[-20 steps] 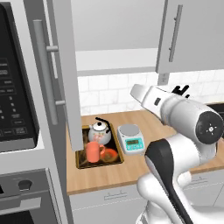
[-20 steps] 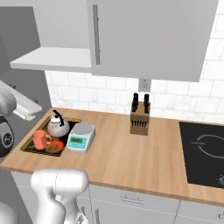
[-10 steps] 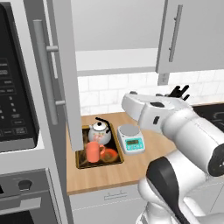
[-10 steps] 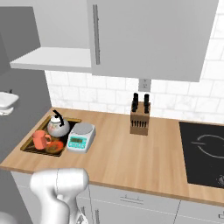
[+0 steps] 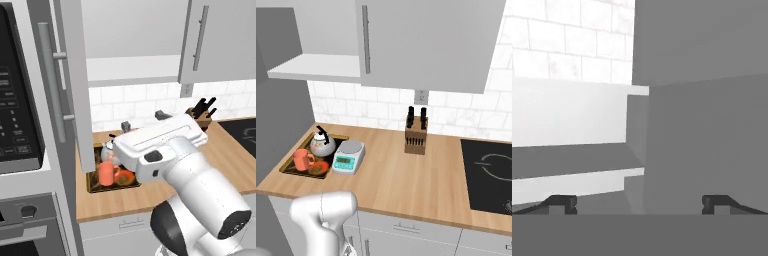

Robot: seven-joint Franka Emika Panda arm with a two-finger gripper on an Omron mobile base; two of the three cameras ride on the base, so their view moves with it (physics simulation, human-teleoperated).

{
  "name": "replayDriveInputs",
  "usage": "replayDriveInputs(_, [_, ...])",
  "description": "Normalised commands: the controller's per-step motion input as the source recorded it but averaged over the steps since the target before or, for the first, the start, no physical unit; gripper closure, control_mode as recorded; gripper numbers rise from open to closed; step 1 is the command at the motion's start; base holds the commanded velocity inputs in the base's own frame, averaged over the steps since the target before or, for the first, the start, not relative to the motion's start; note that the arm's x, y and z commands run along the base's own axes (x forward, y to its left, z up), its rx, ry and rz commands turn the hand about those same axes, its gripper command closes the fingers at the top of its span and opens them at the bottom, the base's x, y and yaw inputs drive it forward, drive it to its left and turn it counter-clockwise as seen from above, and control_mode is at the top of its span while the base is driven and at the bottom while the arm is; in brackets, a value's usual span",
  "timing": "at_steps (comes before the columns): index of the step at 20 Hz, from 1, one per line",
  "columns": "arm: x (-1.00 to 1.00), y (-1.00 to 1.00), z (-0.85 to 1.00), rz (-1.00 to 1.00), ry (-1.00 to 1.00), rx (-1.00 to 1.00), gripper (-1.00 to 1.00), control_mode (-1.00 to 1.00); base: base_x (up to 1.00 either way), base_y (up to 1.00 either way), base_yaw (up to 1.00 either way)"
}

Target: Pick the kettle from the counter and place it on the tray. Then pick the mug from the cabinet and place it on the tray. Then close the cabinet doors.

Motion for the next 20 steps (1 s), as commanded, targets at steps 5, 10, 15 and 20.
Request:
replayDriveInputs(5, [-0.04,0.37,-0.02,0.22,-0.25,-0.21,-1.00,-1.00,0.00,0.00,0.00])
replayDriveInputs(10, [-0.23,0.09,0.00,0.27,-0.25,-0.17,-1.00,-1.00,0.00,0.00,0.00])
replayDriveInputs(15, [-0.86,0.07,0.00,0.14,-0.44,-0.15,-1.00,-1.00,0.00,0.00,0.00])
replayDriveInputs(20, [-0.31,0.57,-0.18,0.01,-0.22,-0.16,-1.00,-1.00,0.00,0.00,0.00])
